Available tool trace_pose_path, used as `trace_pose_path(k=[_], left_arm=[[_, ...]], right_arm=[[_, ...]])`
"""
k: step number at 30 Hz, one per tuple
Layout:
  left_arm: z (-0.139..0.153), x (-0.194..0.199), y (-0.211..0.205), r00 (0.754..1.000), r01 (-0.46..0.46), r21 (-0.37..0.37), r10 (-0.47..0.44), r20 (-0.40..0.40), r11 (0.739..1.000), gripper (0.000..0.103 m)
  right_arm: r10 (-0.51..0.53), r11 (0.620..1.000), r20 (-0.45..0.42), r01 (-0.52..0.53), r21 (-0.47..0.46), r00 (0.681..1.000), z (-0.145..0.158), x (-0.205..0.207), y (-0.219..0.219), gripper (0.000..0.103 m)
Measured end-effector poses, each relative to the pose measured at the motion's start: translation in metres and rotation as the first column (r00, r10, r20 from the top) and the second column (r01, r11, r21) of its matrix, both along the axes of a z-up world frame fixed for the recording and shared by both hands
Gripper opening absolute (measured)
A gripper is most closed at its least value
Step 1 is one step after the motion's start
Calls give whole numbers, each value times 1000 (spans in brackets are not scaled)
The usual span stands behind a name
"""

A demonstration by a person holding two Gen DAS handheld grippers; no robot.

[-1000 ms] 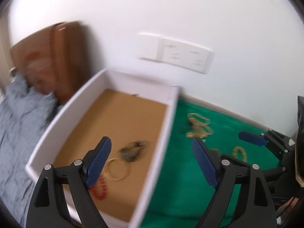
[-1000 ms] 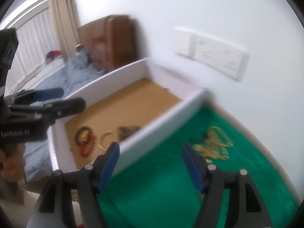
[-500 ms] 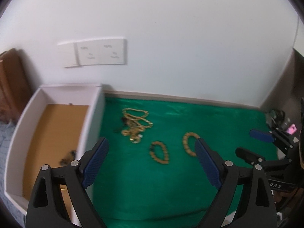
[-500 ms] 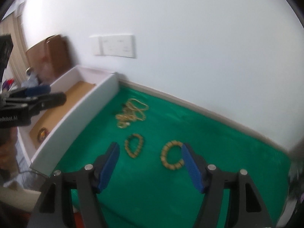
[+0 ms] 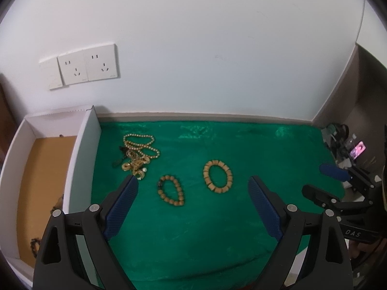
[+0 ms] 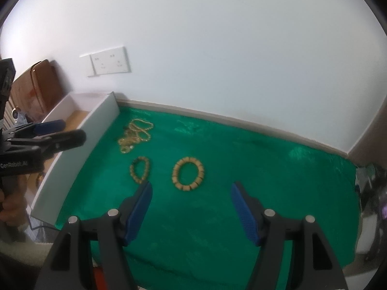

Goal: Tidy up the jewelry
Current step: 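Move both tools back over the green cloth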

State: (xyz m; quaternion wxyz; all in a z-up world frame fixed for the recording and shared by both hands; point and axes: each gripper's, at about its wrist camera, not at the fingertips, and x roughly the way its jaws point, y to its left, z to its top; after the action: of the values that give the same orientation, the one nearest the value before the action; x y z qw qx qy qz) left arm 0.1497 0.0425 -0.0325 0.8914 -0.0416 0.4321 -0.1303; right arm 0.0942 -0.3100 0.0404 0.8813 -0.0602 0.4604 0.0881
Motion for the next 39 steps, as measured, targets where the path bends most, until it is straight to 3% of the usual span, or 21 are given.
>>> trace_pose_path(k=[34, 39], left_arm=[[-24, 12, 1, 997, -19, 27, 21, -77, 999, 95], [-36, 15, 18, 992, -53, 35, 56, -110, 998, 95]], right_arm=[[37, 999, -28, -37, 10, 999, -10, 5, 15, 69], [13, 1000, -23, -13, 6, 1000, -11, 5, 5, 69]])
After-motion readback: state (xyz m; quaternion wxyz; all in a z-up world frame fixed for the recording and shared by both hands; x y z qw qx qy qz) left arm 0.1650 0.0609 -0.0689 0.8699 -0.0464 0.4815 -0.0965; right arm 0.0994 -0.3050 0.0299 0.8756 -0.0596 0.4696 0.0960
